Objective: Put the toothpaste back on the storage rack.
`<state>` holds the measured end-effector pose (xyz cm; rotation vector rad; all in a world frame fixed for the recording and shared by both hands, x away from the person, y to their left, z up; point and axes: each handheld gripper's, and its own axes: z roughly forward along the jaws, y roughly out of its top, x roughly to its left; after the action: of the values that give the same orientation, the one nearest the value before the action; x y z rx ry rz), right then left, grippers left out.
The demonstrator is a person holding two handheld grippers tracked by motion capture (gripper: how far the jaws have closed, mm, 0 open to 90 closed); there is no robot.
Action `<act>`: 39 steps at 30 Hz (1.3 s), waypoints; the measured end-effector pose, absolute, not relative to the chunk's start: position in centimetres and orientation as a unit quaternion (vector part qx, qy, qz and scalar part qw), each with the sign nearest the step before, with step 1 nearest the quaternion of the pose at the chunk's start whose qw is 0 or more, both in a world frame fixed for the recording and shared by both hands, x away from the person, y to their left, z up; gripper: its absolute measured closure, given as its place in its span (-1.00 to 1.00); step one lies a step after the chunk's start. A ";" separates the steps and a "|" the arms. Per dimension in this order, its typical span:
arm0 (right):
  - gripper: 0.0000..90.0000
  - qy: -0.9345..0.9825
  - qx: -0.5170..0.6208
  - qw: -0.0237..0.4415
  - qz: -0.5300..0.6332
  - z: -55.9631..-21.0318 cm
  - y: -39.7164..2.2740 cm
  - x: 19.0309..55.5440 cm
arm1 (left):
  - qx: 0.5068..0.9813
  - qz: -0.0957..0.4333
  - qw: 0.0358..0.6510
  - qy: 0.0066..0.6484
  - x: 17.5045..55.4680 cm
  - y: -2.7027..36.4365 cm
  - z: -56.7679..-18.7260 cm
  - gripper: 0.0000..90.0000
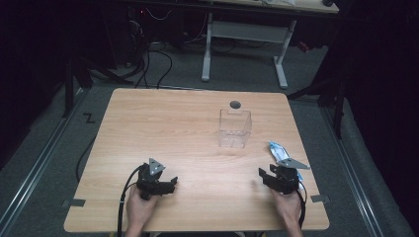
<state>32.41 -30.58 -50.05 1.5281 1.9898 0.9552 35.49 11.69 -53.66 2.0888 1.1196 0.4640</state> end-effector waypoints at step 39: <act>0.17 0.716 0.566 0.252 0.321 -45.4 -37.1 36.1 | 0.808 0.180 0.355 0.433 35.5 11.7 -53.7 -0.66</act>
<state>36.06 -37.14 -45.41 1.5399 1.9486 0.8733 35.49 11.68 -53.66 2.0891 1.1201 0.4653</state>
